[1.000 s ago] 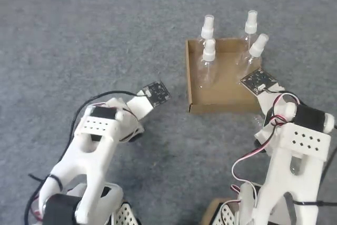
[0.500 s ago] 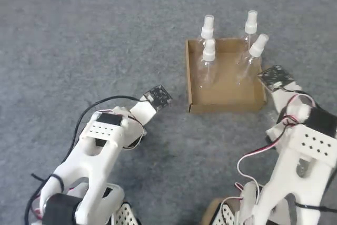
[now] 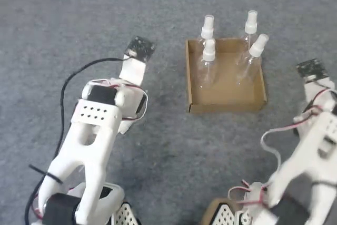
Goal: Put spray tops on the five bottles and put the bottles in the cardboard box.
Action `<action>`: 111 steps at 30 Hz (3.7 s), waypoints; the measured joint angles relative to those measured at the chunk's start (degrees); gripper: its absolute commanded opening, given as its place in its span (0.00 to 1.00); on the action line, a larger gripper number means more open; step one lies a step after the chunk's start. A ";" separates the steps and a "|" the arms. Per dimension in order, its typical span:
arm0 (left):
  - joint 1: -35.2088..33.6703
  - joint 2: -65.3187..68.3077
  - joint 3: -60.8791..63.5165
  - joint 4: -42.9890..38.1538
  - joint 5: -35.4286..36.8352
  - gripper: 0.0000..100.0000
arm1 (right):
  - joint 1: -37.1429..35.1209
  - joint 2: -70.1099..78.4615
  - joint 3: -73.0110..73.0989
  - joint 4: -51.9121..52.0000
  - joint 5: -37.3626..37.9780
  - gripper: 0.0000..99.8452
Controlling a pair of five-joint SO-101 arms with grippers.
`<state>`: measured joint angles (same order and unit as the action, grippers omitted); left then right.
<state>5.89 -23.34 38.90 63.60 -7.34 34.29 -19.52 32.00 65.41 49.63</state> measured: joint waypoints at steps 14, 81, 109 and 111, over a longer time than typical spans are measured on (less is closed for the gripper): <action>-2.29 14.95 1.76 1.49 -15.47 0.13 | 0.09 31.21 -20.22 -5.54 -6.59 0.09; -6.59 -10.46 -1.23 6.59 0.88 0.01 | -0.53 40.44 -32.26 4.04 -0.62 0.24; -6.51 -20.31 1.67 3.34 4.57 0.01 | -3.43 37.27 -43.34 13.45 -3.43 0.00; -6.51 -20.31 -1.23 3.43 4.57 0.01 | -5.80 32.62 -43.43 15.30 -6.77 0.01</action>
<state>-0.62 -43.65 37.67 67.03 -2.77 28.48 13.10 -11.43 80.70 42.86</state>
